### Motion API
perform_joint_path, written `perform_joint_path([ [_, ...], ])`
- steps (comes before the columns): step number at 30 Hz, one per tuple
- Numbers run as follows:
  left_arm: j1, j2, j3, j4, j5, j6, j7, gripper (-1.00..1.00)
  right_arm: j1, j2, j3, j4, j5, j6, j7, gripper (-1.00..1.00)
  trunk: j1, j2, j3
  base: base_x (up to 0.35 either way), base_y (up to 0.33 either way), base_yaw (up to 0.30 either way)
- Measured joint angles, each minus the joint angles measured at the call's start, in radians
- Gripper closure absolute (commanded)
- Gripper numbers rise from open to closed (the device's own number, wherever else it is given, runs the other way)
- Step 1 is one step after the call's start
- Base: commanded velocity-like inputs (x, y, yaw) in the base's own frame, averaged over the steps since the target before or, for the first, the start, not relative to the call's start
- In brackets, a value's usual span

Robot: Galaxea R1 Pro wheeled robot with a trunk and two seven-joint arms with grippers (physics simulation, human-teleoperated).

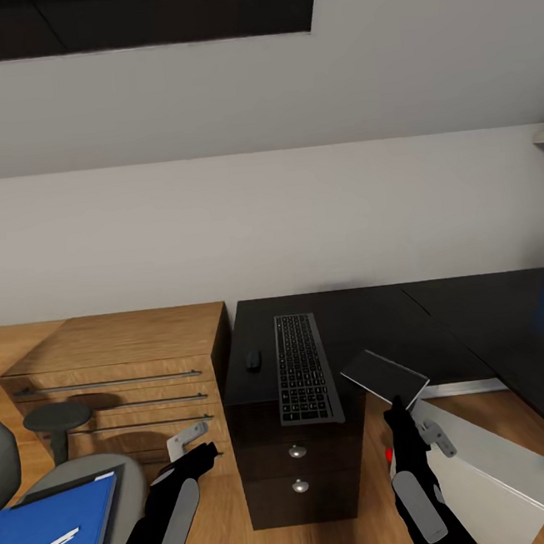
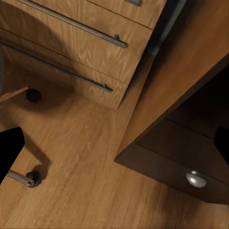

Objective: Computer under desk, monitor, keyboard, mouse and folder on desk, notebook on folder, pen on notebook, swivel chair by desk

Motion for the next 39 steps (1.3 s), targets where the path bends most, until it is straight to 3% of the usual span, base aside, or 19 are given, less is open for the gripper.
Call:
perform_joint_path([
  [11,0.000,0.001,0.000,0.000,0.000,0.000,0.000,-1.00,0.000,0.000,0.000,0.000,0.001,0.000,-0.001,1.00,0.000,0.000,0.000,0.000,0.000,0.000],
  [12,0.000,0.000,0.000,0.000,0.000,0.000,0.000,-1.00,0.000,0.000,0.000,0.000,0.002,0.000,-0.001,-1.00,0.000,0.000,0.000,0.000,0.000,0.000],
  [14,0.000,0.000,0.000,0.000,0.000,0.000,0.000,-1.00,0.000,0.000,0.000,0.003,-0.018,0.000,-0.005,-1.00,0.000,0.000,0.000,0.000,0.000,0.000],
  [39,0.000,0.001,0.000,0.001,0.000,0.000,0.000,-1.00,0.000,0.000,-0.002,0.002,-0.018,0.001,-0.004,-1.00,0.000,0.000,0.000,0.000,0.000,0.000],
])
